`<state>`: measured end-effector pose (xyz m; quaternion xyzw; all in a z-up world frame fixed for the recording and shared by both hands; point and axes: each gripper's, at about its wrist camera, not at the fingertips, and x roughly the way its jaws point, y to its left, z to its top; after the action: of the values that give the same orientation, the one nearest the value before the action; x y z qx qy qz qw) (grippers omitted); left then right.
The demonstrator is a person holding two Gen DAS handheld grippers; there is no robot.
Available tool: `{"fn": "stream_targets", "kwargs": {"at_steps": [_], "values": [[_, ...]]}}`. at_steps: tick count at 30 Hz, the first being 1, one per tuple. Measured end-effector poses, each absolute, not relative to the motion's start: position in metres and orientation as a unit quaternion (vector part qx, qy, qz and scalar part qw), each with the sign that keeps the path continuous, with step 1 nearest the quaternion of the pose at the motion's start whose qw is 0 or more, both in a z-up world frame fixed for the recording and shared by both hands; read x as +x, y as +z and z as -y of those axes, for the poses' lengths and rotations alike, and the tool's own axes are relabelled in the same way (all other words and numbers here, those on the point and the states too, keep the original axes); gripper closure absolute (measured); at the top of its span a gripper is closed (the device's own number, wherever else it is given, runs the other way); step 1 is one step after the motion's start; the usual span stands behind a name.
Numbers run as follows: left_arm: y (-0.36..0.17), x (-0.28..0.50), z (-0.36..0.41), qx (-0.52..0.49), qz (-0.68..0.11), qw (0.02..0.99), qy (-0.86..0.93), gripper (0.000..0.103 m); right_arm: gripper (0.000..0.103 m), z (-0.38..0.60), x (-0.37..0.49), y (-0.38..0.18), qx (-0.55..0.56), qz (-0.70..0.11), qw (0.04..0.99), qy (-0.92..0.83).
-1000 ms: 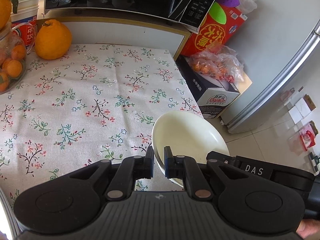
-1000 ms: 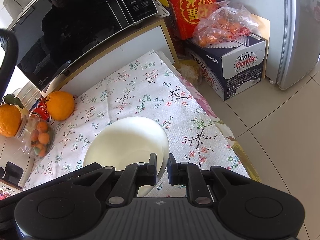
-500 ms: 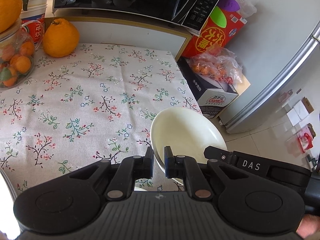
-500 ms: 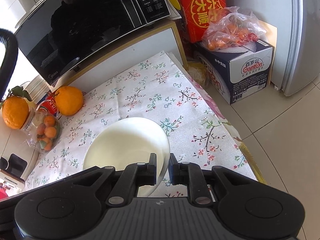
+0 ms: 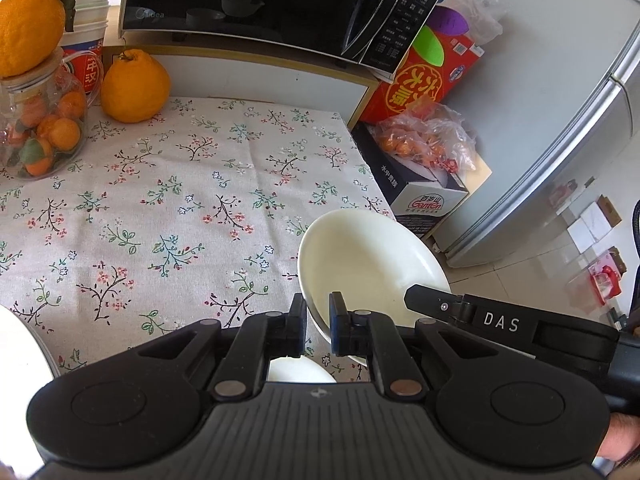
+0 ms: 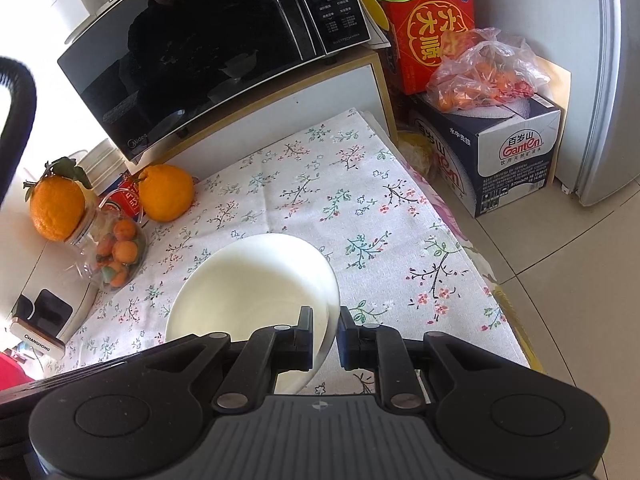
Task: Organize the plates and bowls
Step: 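Hold the bowl stack rim with both grippers and lift it off the tablecloth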
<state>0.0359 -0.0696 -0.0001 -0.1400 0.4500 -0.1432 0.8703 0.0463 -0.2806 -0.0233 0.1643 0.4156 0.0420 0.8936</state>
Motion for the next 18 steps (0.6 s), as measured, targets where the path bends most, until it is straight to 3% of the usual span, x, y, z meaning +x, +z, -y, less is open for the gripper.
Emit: {"fn": "stream_targets", "kwargs": {"at_steps": [18], "values": [[0.003,0.019,0.045,-0.135,-0.455,0.871,-0.127,0.093,0.091,0.246,0.032,-0.015,0.125,-0.419,0.896,0.078]]}}
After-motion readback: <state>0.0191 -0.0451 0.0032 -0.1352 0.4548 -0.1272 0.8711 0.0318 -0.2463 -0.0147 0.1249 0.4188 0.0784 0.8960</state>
